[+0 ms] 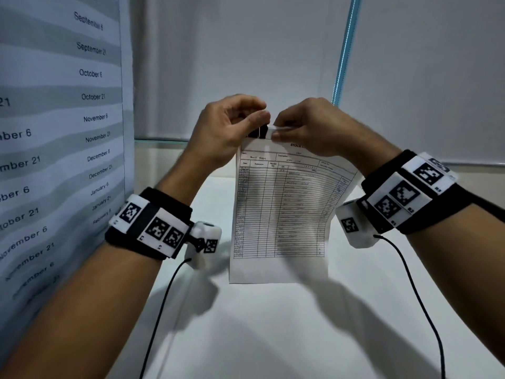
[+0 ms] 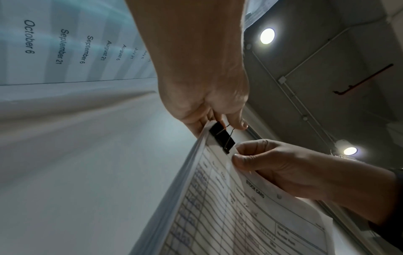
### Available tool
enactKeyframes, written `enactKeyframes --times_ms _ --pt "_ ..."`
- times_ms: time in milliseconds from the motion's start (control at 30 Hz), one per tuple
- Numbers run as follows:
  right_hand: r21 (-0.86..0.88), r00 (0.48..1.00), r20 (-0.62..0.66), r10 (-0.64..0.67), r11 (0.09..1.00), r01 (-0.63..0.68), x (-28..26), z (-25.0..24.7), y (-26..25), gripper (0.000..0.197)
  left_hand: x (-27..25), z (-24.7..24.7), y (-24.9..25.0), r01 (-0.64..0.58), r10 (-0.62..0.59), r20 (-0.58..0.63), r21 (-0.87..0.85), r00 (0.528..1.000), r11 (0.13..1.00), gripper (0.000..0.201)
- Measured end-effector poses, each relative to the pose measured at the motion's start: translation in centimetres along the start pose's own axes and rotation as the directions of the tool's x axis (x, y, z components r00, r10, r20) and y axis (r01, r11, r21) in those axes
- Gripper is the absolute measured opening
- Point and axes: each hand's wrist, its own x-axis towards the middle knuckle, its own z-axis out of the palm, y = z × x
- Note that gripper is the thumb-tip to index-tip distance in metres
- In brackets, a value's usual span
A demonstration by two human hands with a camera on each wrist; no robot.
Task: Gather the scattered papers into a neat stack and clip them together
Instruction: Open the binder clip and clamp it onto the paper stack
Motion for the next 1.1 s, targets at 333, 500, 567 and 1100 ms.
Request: enactKeyframes --times_ms 333,500,567,1100 --pt "0.016 1.0 0.018 0.016 1.0 -0.016 0.0 0.2 0.0 0.012 -0.7 0.0 -0.5 -0.041 0.042 -0.044 0.028 0.998 0.999 0.019" --pt "0.025 0.999 0.035 0.023 0.999 -0.024 0.1 0.2 0.0 0.008 -0.9 0.3 -0.6 -0.001 0.001 -0.001 0.012 1.0 1.0 0.03" --pt "0.022 0.999 0.036 0.019 1.0 -0.02 0.2 0.1 0.0 0.008 -1.0 0.2 -0.5 0.042 -0.042 0.026 0.003 0.999 0.999 0.037" --pt "-0.001 1.0 0.022 -0.002 1.0 0.002 0.1 -0.3 -0.5 0.018 -1.0 -3.2 -1.0 0.206 -0.36 0.308 0.435 0.881 0.876 0.041"
